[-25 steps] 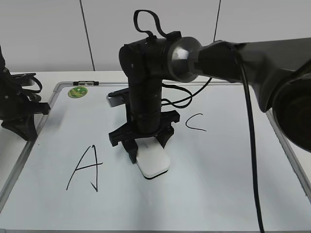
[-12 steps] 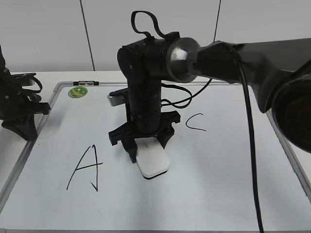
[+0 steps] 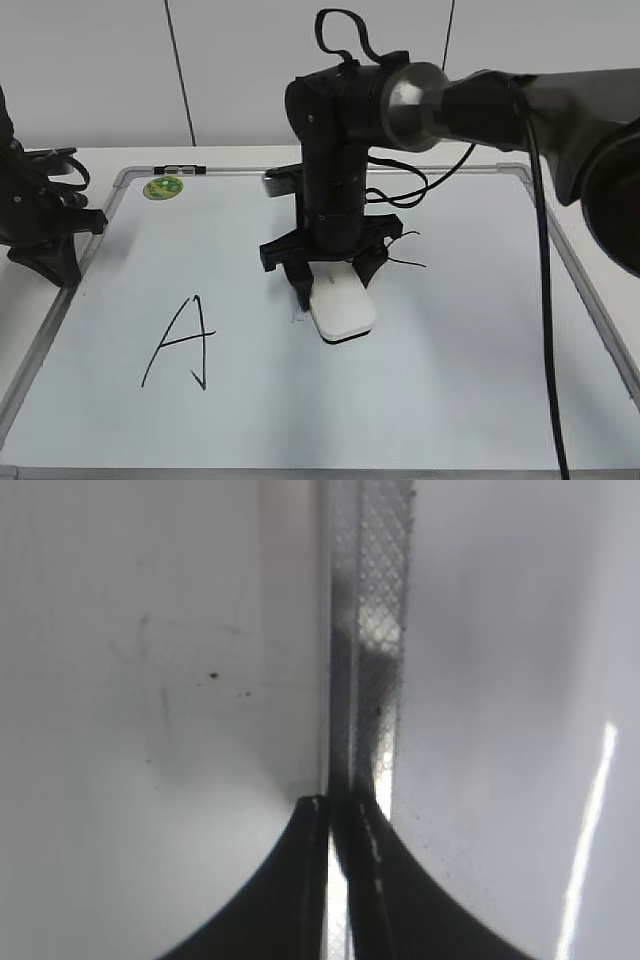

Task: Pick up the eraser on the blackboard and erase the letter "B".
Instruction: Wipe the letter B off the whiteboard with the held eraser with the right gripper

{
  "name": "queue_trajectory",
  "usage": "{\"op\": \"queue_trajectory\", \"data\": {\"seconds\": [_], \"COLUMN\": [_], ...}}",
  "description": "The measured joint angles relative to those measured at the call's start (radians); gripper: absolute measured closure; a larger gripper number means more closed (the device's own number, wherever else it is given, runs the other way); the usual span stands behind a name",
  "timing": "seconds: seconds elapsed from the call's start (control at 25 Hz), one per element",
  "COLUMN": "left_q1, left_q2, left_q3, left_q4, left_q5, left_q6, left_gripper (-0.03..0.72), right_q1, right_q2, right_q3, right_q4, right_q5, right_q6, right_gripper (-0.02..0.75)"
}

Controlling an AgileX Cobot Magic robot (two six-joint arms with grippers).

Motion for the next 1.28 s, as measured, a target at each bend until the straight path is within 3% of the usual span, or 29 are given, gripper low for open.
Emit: {"op": "queue_trajectory", "data": {"seconds": [0.28,0.52,0.8,1.28], "left_q1": [0.000,0.000,0.000,0.000], "left_q2": [0.000,0.000,0.000,0.000], "left_q3": [0.000,0.000,0.000,0.000], "left_q4": [-0.002,-0.002,-0.002,-0.002], "left_q5": [-0.002,-0.002,-0.002,-0.002], "left_q6": [0.000,0.000,0.000,0.000], "left_gripper": [0.669,0.669,0.669,0.669], "right_q1": [-0.060,-0.062,0.016,0.135], "right_q2": [0.000,0.000,0.000,0.002], "right_q3": [-0.001,-0.001,-0.001,-0.001], "right_q4": [-0.024,-0.016,-0.069,-0.033], "right_q5": [-0.004,-0.005,-0.005,-0.005], "right_q6": [0.001,-0.007,-0.012,-0.014], "right_gripper": [0.219,0.219,0.219,0.219]}}
